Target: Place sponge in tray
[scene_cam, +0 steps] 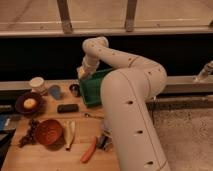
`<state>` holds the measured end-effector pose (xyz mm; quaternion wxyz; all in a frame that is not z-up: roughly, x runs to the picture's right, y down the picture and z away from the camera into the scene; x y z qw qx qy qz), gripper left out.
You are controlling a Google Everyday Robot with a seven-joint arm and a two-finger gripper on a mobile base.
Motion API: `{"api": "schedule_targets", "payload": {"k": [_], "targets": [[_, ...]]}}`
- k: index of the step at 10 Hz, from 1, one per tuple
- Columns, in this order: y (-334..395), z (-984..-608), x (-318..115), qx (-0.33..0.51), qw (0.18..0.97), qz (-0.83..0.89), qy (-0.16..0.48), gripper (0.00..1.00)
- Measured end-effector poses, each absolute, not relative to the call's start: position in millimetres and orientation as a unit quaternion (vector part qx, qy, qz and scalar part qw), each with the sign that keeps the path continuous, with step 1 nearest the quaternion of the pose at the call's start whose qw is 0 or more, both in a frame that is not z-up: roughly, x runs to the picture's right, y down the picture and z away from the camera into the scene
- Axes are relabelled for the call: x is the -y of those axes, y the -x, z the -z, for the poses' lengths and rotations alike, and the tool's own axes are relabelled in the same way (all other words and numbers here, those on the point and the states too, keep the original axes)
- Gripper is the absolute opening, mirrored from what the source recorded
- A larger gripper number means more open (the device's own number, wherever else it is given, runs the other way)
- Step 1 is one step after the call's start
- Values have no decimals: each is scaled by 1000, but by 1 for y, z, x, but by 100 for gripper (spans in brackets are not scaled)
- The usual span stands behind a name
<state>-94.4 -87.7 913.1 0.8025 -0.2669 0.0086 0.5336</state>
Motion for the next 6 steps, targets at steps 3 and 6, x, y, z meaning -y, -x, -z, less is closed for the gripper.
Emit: {"api": "schedule_targets", "payload": {"k": [3,6], "targets": [[18,-906,69,-54,765,-593,246,10],[-14,-911,54,-63,743,-617,251,39]]}}
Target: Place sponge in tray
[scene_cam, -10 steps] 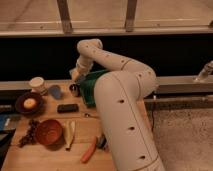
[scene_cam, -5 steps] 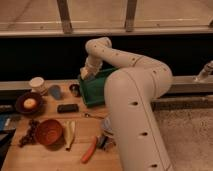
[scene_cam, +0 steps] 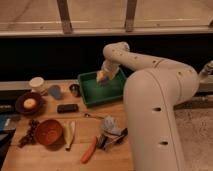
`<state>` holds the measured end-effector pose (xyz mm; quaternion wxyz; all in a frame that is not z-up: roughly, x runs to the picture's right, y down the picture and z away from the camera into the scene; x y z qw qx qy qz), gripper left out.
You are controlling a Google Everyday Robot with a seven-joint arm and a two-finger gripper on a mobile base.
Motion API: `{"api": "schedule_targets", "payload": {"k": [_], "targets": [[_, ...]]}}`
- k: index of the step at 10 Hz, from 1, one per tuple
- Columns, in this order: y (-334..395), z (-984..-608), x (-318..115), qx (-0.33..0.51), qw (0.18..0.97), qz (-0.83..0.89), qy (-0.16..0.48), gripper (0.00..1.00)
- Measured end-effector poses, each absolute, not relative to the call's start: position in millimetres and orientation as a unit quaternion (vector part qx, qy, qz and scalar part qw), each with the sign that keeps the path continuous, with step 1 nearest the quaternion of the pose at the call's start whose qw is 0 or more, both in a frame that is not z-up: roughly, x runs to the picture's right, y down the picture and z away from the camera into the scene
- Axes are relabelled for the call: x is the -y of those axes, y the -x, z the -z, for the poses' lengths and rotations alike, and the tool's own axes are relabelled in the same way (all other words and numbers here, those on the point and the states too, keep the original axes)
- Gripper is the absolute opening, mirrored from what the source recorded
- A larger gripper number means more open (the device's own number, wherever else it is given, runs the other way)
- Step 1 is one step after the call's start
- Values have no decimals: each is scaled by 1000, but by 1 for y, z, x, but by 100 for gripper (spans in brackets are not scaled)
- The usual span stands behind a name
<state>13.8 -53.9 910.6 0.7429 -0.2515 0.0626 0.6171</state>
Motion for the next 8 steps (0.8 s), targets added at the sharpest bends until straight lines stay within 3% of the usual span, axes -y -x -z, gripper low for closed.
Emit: {"api": "schedule_targets", "payload": {"k": [2,3,8], "targets": [[-11,-923,46,-60,737,-618,266,58],[0,-933,44,-58,734,-617,278,62],[65,-967,35,-52,731,-603,316,62]]}}
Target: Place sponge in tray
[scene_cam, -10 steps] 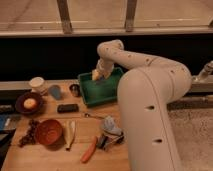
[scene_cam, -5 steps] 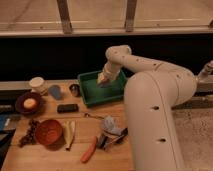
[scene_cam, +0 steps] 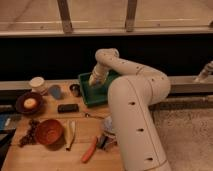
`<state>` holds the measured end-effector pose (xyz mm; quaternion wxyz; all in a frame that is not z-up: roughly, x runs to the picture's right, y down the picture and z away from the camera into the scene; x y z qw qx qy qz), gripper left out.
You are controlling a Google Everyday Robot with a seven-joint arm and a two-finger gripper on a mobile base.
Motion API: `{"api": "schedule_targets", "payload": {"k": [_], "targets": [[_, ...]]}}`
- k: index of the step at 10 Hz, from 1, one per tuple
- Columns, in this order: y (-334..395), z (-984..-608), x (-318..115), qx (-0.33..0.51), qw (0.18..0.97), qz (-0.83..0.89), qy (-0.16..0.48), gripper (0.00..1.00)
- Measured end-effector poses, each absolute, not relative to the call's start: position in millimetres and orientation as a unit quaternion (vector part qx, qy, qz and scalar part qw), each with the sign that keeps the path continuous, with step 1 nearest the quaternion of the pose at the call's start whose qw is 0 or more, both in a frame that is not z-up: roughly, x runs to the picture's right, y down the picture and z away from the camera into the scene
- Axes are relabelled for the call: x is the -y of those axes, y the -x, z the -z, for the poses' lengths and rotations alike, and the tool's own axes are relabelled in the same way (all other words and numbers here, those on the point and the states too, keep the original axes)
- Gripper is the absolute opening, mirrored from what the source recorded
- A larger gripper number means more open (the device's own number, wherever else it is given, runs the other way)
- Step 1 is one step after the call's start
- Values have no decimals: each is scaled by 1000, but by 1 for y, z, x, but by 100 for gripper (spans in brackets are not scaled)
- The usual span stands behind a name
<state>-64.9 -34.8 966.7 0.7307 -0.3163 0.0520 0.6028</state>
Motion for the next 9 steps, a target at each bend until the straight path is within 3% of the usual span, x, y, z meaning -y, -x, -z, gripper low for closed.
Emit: {"api": "schedule_targets", "payload": {"k": [4,9], "targets": [[41,-943,47,-61,738,-608,286,62],[-25,-875,108,-82,740,-645,170,62]]}}
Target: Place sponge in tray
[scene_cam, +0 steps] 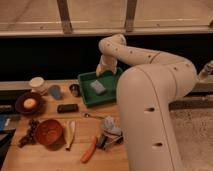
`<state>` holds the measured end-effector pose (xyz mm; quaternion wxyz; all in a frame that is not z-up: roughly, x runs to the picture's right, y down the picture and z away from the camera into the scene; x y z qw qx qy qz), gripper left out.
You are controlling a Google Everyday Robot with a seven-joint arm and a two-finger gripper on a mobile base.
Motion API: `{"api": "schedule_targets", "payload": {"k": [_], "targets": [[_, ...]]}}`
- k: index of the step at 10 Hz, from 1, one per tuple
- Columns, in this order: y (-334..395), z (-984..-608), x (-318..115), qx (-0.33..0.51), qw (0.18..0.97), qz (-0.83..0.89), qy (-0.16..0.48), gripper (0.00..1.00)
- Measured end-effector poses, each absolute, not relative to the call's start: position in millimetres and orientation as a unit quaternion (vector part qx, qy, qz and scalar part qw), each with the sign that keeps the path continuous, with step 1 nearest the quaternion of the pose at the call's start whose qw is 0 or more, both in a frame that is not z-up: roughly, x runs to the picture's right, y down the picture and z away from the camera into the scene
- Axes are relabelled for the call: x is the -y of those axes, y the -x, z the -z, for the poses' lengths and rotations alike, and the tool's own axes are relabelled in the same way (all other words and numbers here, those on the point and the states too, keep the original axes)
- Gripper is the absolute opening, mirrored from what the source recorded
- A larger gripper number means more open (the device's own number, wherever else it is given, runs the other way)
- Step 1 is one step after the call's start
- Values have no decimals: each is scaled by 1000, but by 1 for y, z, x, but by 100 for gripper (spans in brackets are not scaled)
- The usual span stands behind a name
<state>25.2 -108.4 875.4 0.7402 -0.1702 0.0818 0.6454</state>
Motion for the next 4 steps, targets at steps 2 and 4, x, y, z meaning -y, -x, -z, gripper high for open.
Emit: {"api": "schedule_targets", "payload": {"k": [2,4], "targets": [[-62,-849,121,-88,727,-670,125,62],[-63,-846,122,-88,725,-673,122,62]]}}
